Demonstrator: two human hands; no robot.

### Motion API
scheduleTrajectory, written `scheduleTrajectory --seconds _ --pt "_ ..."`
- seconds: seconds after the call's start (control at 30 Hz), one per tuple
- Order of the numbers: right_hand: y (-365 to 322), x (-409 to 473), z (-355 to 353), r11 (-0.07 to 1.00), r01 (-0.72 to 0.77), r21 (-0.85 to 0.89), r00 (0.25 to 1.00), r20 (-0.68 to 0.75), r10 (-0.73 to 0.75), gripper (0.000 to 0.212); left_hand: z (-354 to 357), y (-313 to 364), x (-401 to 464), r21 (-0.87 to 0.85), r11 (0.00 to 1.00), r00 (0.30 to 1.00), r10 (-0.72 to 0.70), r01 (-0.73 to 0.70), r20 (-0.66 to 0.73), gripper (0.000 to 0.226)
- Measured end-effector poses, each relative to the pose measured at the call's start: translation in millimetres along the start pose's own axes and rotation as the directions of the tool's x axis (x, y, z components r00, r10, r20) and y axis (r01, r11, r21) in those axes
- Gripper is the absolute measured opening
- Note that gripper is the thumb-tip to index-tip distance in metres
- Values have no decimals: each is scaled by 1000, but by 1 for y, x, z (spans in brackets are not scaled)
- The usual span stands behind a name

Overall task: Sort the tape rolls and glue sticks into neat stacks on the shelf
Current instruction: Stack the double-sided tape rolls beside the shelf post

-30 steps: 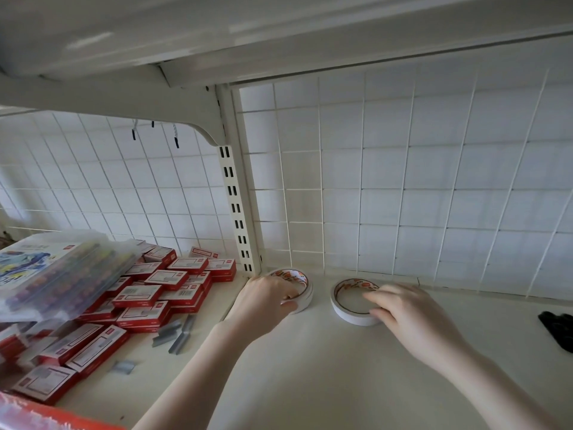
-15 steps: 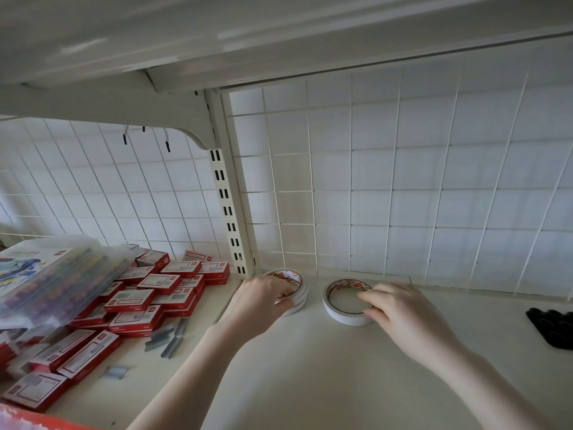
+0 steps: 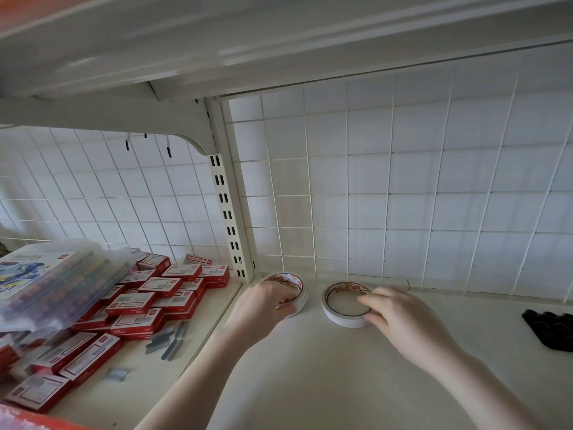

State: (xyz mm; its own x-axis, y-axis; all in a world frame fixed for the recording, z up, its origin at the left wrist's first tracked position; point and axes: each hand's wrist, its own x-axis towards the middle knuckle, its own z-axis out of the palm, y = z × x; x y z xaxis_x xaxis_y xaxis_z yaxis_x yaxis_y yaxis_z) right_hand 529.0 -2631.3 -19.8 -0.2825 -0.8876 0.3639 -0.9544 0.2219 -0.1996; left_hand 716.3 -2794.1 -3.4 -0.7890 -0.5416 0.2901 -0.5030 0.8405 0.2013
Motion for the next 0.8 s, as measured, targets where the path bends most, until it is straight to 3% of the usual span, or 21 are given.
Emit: scheduleTrajectory --seconds 0.47,0.53,0.63,0.73,0.8 --pt "0 -2 4 1000 5 1 1000 -3 -5 22 -3 9 1 -6 997 997 -75 76 34 22" --pt "-1 -2 1 1000 1 14 1000 1 -1 23 -4 11 -2 1 998 998 -67 67 -8 14" --pt "-2 -2 -10 1000 -20 -5 1000 24 20 24 -8 18 -9 -21 996 992 -92 90 -87 34" --pt "2 -8 -24 998 -36 -56 998 52 39 18 -11 32 -21 -1 992 978 -122 124 -168 38" --pt "8 -18 -33 994 -59 -96 995 78 66 29 -12 44 -31 -15 989 964 -144 144 -224 38"
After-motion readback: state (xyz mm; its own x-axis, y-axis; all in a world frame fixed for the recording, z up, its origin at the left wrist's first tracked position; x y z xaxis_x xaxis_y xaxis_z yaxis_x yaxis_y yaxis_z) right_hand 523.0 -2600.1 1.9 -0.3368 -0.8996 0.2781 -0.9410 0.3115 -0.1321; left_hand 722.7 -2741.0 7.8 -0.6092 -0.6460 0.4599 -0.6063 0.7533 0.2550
